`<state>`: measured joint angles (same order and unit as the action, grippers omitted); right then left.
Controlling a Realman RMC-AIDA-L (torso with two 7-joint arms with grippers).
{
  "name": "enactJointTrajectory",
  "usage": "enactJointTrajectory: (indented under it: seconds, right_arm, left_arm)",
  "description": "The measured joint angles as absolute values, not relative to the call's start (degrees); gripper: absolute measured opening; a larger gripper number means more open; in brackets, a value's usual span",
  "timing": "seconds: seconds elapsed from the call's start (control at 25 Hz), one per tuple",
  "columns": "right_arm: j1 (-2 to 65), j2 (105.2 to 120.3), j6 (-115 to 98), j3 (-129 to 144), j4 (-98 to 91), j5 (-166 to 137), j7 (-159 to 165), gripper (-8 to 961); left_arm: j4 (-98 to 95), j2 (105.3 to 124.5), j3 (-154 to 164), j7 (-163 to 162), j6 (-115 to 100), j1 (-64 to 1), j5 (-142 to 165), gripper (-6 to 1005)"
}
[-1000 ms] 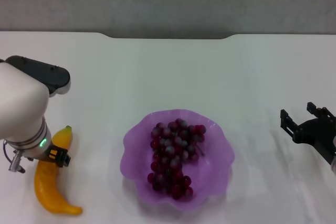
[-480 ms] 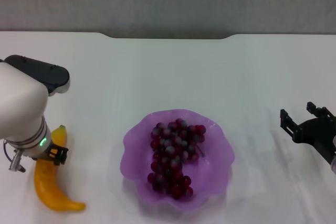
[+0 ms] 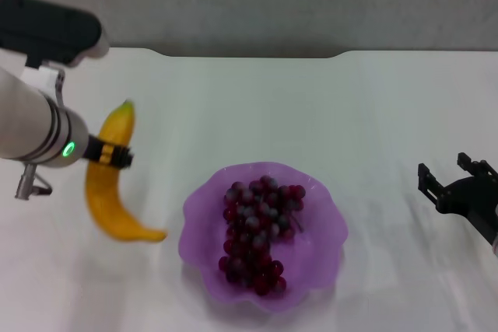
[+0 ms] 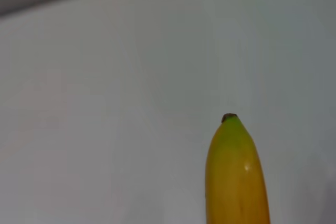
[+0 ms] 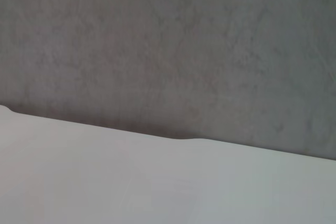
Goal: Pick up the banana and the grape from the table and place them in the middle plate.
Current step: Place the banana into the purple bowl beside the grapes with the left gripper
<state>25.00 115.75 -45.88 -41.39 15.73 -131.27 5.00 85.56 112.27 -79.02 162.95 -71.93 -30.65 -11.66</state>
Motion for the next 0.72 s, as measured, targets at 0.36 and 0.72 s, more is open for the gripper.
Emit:
enactJointTrajectory:
  seconds: [0.36,0.72]
  right_arm:
    - [25.1,115.75,-45.9,-41.4,15.7,-131.0,5.0,726]
    - [25.0,115.75,-45.3,-41.4,15.6,-131.0,5.0,726]
  left_arm:
    - [95.7,116.13,-69.5,162.9,-40.4,-15.2,-11.3,525]
    - [84.0,116.06,-61.5,159.9,-6.8,-9.0,-11.4,540]
